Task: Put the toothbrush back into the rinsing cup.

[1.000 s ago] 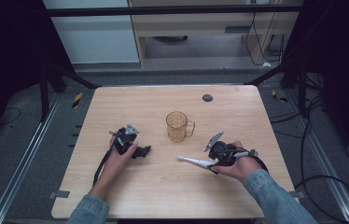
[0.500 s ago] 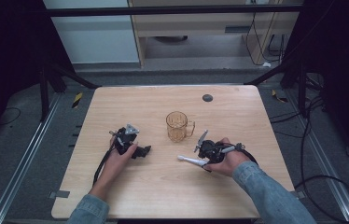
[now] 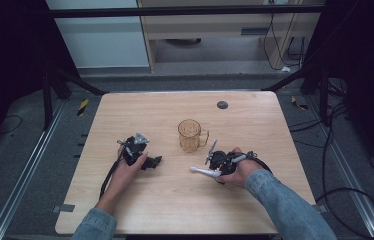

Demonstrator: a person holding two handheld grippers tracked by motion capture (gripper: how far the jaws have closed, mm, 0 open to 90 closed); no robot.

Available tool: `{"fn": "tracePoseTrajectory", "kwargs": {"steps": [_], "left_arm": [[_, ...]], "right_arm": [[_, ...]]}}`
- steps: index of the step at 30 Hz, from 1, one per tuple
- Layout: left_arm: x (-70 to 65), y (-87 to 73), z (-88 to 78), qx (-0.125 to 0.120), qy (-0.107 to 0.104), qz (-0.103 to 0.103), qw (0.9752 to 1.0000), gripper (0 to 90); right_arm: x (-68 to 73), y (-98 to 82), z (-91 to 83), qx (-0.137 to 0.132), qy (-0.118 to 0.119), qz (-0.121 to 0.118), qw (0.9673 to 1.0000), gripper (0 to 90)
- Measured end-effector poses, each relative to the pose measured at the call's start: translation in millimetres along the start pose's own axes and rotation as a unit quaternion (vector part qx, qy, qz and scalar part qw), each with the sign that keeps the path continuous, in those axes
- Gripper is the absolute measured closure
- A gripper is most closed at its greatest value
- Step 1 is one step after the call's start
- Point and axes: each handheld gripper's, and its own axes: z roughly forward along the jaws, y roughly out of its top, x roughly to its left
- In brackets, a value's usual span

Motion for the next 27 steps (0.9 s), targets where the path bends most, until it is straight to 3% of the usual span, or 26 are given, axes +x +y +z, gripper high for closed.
{"fn": "tracePoseTrajectory", "kwargs": {"steps": [27], "left_arm": [[0.0,0.0,0.0,0.000,0.000,0.000,1.0000,0.0]], "right_arm": [[-6.3,-1.5,3.6,0.009,0.018,0.001,0.9998,66.8]]}}
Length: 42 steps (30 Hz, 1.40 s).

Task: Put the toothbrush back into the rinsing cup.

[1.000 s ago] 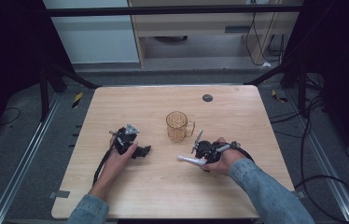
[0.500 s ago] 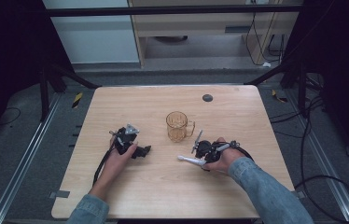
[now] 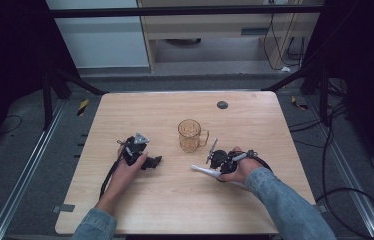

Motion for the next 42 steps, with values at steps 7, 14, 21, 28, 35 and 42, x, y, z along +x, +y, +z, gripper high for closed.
{"fn": "tracePoseTrajectory", "kwargs": {"steps": [7,14,21,28,35,42], "left_arm": [[0.0,0.0,0.0,0.000,0.000,0.000,1.0000,0.0],[0.0,0.0,0.0,0.000,0.000,0.000,1.0000,0.0],[0.0,0.0,0.0,0.000,0.000,0.000,1.0000,0.0],[0.0,0.0,0.0,0.000,0.000,0.000,1.0000,0.0],[0.0,0.0,0.0,0.000,0.000,0.000,1.0000,0.0],[0.2,0.1,0.0,0.000,0.000,0.001,1.0000,0.0]], "right_arm": [[-6.2,-4.7,-12.2,-0.035,0.010,0.030,0.9989,67.0],[-21.2,-18.4,-38.9,-0.113,0.017,0.092,0.9893,67.1],[-33.0,-29.3,-61.1,-0.153,0.005,0.120,0.9809,67.1],[-43.4,-39.5,-83.1,-0.205,-0.015,0.144,0.9679,67.1],[-56.8,-38.5,-97.0,-0.276,-0.049,0.178,0.9431,67.1],[-65.0,-28.5,-109.9,-0.327,-0.073,0.194,0.9218,67.1]]}}
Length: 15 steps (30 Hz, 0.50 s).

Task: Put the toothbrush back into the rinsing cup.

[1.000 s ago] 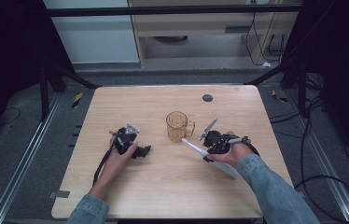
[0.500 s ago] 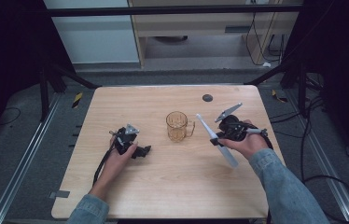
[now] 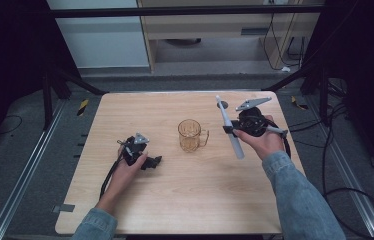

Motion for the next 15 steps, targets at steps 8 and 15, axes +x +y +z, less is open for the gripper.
{"fn": "tracePoseTrajectory", "kwargs": {"steps": [8,15], "left_arm": [[-0.1,0.0,0.0,0.000,0.000,0.000,1.0000,0.0],[-0.1,0.0,0.0,0.000,0.000,0.000,1.0000,0.0]], "right_arm": [[0.1,23.8,7.7,-0.068,-0.030,0.017,0.9971,67.1],[7.2,47.1,19.3,-0.115,-0.041,0.025,0.9922,67.1]]}}
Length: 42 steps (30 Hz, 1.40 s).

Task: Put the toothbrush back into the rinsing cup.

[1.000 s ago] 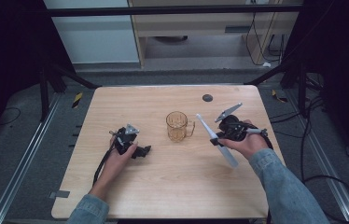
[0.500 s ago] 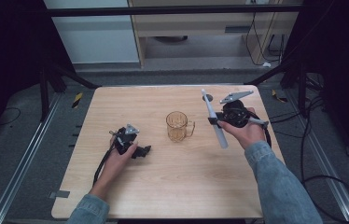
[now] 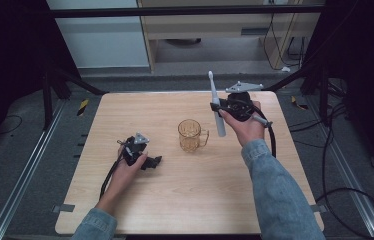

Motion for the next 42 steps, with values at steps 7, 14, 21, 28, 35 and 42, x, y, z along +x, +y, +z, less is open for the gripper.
{"fn": "tracePoseTrajectory", "kwargs": {"steps": [7,14,21,28,35,42], "left_arm": [[0.0,0.0,0.0,0.000,0.000,0.000,1.0000,0.0],[-0.2,-0.1,0.0,0.000,0.000,-0.001,1.0000,0.0],[-0.2,0.0,0.1,-0.001,0.000,-0.001,1.0000,0.0],[-0.1,0.0,0.1,0.000,0.000,-0.001,1.0000,0.0],[0.0,0.1,0.2,-0.001,0.000,-0.001,1.0000,0.0],[0.1,0.2,0.2,-0.001,0.000,-0.001,1.0000,0.0]], "right_arm": [[2.6,8.1,12.3,-0.029,-0.005,0.012,0.9995,67.1],[7.6,18.3,17.0,-0.044,-0.009,0.016,0.9989,67.1],[17.8,32.6,27.1,-0.066,-0.008,0.013,0.9977,67.1],[23.2,40.3,38.7,-0.072,-0.008,0.013,0.9973,67.1],[29.0,40.3,48.7,-0.074,-0.006,0.009,0.9972,67.1],[33.5,35.6,57.9,-0.069,-0.001,0.010,0.9976,67.1]]}}
